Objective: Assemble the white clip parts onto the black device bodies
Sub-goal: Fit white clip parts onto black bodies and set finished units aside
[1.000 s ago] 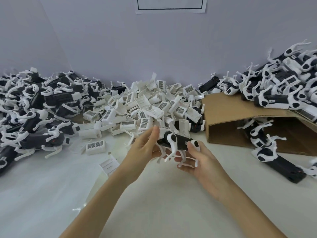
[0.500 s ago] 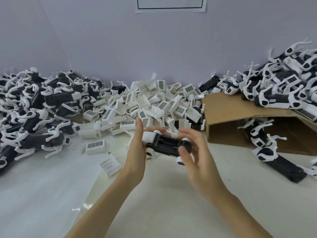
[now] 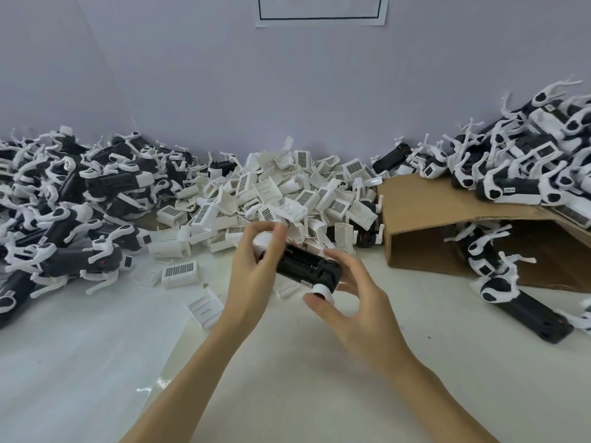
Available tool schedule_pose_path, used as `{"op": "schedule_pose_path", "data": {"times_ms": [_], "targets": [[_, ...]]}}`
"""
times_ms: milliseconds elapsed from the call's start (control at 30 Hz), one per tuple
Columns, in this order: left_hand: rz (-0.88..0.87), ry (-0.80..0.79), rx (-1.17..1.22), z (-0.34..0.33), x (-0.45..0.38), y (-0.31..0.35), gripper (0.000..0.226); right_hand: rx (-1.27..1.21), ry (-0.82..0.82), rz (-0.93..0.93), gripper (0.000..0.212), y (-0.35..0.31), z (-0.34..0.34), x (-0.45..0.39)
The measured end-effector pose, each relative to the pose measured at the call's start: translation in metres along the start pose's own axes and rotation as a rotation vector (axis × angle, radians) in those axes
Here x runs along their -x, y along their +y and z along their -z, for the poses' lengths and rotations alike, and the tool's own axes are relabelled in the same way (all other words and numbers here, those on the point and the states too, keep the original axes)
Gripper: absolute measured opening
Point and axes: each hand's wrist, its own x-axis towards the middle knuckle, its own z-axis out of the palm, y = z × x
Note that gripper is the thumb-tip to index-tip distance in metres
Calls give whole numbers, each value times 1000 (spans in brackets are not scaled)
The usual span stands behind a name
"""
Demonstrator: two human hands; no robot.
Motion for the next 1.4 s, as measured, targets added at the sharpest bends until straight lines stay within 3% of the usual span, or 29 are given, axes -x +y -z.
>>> {"op": "schedule_pose_path", "data": {"times_ms": [133, 167, 233, 300, 433, 533, 633, 800, 933, 1100, 1300, 1400], "targets": [[219, 233, 122, 1, -6, -5, 45, -165, -79, -94, 51, 1, 4, -3], [262, 286, 165, 4, -9, -5, 45, -97, -41, -84, 47, 3, 7, -4], [275, 339, 183, 8, -13, -5, 45, 307, 22, -43, 43, 12, 15, -7], [264, 365, 161, 11, -15, -4, 42, 666, -70, -54, 45, 23, 21, -9], [272, 342, 164, 10, -13, -5, 38, 846, -281, -226, 45, 38, 25, -8], [267, 323, 163, 6, -10, -5, 33, 837, -151, -118, 36, 37, 28, -10], [270, 302, 151, 3, -8, -5, 30, 633, -6, -28, 26, 32, 31, -11], [220, 253, 97, 0, -5, -8, 28, 183, 144, -45, 49, 23, 32, -12], [161, 210, 39, -5, -1, -11, 27, 22, 182, -112, 41, 21, 29, -13], [93, 165, -34, -8, 3, -14, 21, 49, 186, -181, 16, 27, 26, -14], [56, 140, -77, -8, 4, -13, 22, 292, 89, -176, 47, 33, 28, -13], [41, 129, -91, -9, 5, -12, 22, 429, 49, -183, 36, 34, 29, -14]]}}
